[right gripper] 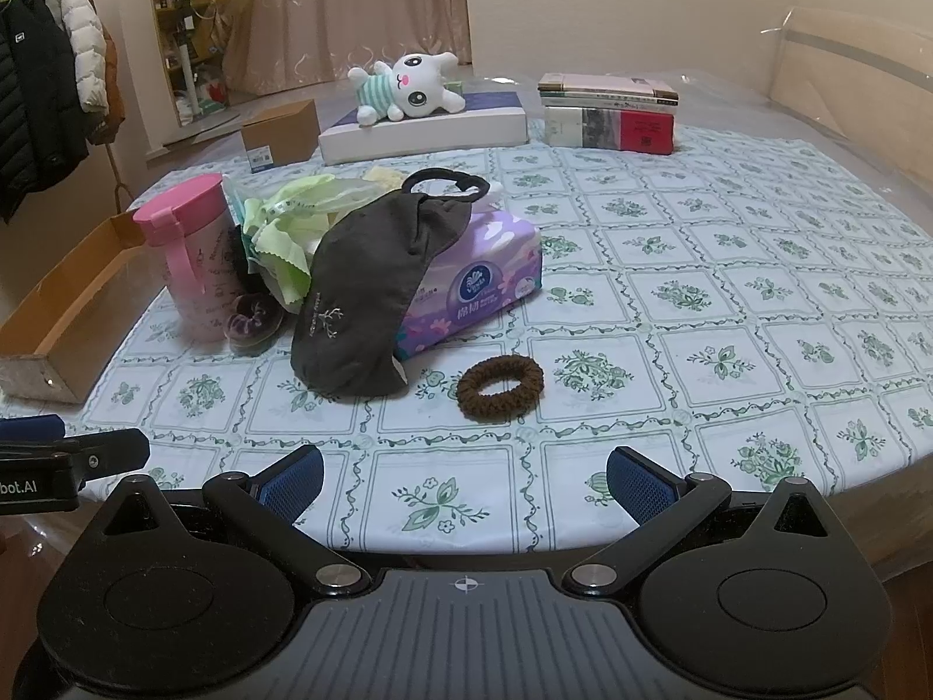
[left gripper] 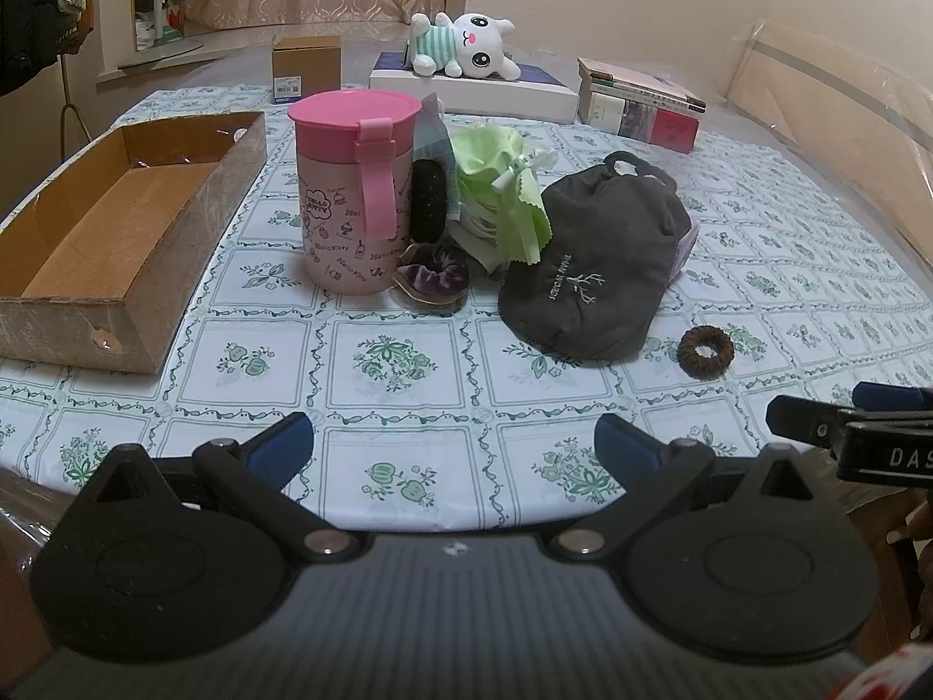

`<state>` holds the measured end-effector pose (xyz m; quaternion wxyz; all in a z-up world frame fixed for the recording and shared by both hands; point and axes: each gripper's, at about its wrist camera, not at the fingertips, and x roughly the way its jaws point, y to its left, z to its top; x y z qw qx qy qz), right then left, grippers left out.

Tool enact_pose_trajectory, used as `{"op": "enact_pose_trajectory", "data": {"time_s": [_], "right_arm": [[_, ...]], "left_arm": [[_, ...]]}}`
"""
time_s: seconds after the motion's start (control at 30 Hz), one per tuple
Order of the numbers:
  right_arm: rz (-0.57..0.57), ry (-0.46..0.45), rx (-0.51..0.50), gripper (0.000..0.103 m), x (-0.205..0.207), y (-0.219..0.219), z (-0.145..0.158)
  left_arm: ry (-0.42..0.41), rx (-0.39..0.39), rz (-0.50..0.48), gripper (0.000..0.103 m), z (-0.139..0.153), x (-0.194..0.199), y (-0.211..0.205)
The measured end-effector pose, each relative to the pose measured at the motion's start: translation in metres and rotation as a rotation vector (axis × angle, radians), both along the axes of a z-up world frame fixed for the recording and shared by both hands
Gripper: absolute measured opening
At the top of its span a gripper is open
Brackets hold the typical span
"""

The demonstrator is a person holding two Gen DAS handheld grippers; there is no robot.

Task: Organize soft objects

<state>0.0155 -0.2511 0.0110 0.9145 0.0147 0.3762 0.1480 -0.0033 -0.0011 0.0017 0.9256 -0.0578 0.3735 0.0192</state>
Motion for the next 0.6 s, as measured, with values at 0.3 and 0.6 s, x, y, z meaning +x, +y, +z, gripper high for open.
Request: {"op": "enact_pose_trajectory", "data": {"time_s": [0.3,0.6], "right_arm": [[-0.006,-0.004,-0.004,0.102,-0.0008,0.0004,0.0026],[-0.006,-0.005,-0.004,0.102,-0.0006,-0.0001,0.0017]], "left_arm": [[-0.001,-0.002,0.000,0.102,0.0031,0.0014,-0.0030],[-0.002,-0.002,-0.001,0.102,0.0030,0.0012,-0.0031]]}}
